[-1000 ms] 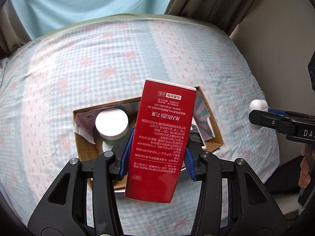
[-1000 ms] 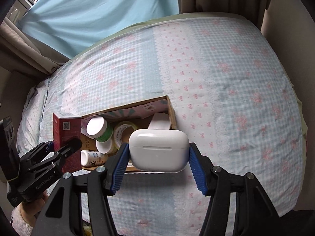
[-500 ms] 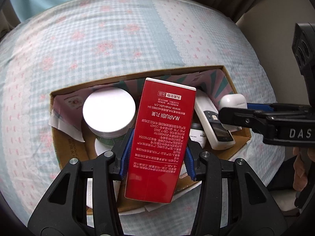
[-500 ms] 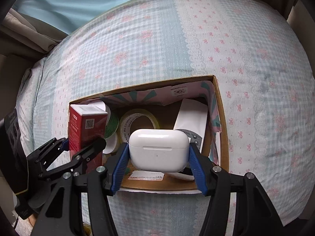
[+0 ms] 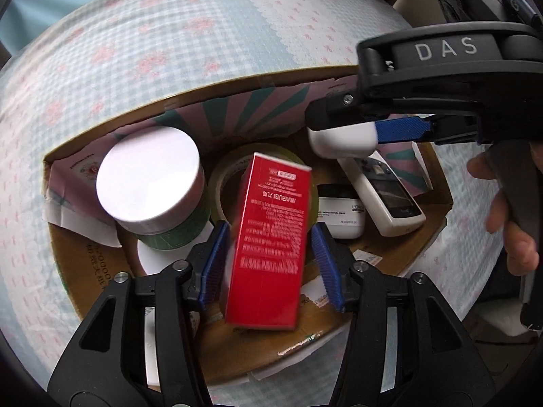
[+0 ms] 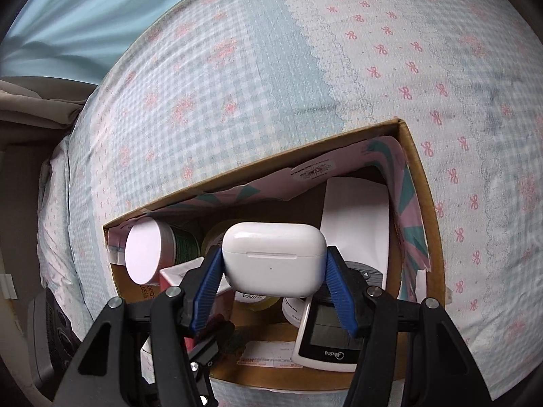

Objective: Organize rigid objects
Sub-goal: 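Lift both open tools up and away from the filled box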

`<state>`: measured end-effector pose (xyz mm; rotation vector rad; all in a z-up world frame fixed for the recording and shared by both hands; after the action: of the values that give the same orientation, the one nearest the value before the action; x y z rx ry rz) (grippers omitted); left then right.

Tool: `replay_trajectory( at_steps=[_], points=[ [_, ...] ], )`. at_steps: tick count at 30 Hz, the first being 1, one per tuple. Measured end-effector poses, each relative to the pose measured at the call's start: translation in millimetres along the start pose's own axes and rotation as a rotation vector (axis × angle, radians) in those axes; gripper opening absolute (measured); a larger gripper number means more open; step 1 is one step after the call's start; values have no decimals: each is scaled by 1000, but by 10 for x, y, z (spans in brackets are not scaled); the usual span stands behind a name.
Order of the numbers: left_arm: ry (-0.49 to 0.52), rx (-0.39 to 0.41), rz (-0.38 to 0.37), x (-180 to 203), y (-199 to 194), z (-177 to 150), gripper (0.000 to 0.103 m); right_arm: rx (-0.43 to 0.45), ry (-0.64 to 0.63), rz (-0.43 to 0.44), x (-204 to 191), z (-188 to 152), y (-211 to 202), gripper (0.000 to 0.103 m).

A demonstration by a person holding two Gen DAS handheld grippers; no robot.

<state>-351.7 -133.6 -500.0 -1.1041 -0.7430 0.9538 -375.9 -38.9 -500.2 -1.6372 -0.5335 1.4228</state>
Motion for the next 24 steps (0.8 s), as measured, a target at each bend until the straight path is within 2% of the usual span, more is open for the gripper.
replay_trajectory(
  at_steps=[1,3,9,16,24],
  points=[
    [-5,14,-26,17,-58,15,99,12,7,1,-6,15,-13,80],
    [-27,53,-36,3,-184,53,103,37,18,2,-7,40,-67,103],
    [-64,58,-41,-98,-316,-5,103,87,23,-52,77,15,-296,103],
    [-98,57,-8,-232,-417,-95,103,104,5,-53,23,-49,-474,103],
    [-122,90,30,-238,-798,-104,103,114,-14,-41,-114,-121,-681,103]
  ],
)
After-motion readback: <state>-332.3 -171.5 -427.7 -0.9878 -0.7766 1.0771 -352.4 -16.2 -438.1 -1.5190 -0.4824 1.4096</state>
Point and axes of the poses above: each gripper's, at about its wrist camera, not at the fingertips, and y roughly the way its jaws point, x to its right, z to its top, the point moved 10 cm from there along y, roughly the way its jaws point, and after that the axes turned 13 degrees about z, right-handed, at the moved point
